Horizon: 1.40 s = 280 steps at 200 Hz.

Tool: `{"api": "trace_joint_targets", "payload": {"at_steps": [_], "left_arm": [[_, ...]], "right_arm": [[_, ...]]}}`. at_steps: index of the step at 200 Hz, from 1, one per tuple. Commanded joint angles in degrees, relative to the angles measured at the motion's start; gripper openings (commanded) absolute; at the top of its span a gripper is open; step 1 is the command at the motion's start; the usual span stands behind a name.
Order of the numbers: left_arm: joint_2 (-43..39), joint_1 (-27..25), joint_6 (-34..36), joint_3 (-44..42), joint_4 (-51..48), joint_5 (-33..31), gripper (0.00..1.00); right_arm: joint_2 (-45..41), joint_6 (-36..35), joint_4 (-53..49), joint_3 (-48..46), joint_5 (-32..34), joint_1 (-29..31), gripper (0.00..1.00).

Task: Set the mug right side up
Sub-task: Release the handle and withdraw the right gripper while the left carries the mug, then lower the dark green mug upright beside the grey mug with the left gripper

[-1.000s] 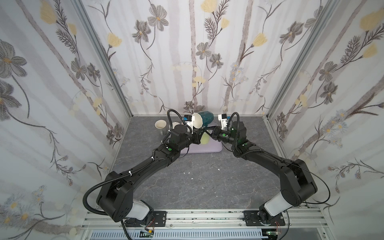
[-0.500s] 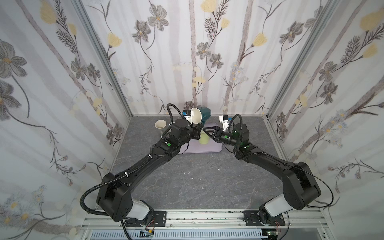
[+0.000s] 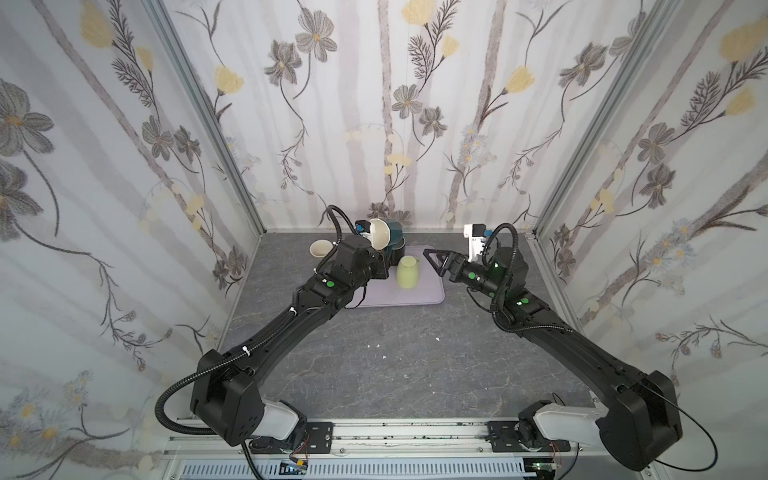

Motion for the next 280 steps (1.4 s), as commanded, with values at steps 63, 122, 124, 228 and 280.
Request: {"api": "trace_joint_targets", "payload": {"at_steps": [63, 122, 124, 228, 280], "left_arm": [[4.58, 12.12, -2.41, 8.12, -12.48, -3.50, 0.00], [4.86, 18.17, -4.14, 9.19, -19.76, -3.24, 0.00], [4.79, 18.45, -4.16, 9.19, -20.03, -3.22, 0.00], [7.05, 26.60, -4.27, 11.04, -29.94, -2.04, 0.00], [9.80, 31.09, -4.23, 11.17, -30.84, -0.28, 0.00]], "right_arm": [[-12.87, -12.93, -5.01, -10.37, 16.33, 0.20, 0.98], [-17.39, -17.06, -0.41, -19.53, 22.72, -0.02, 1.00], [-17.47, -17.31, -0.53, -19.52, 22.99, -0.03, 1.00], [-22.35, -21.28, -4.60, -23.55, 26.08, -0.79, 1.00], [-23.58, -21.46, -4.27, -24.45, 25.54, -1.29, 1.00]]}}
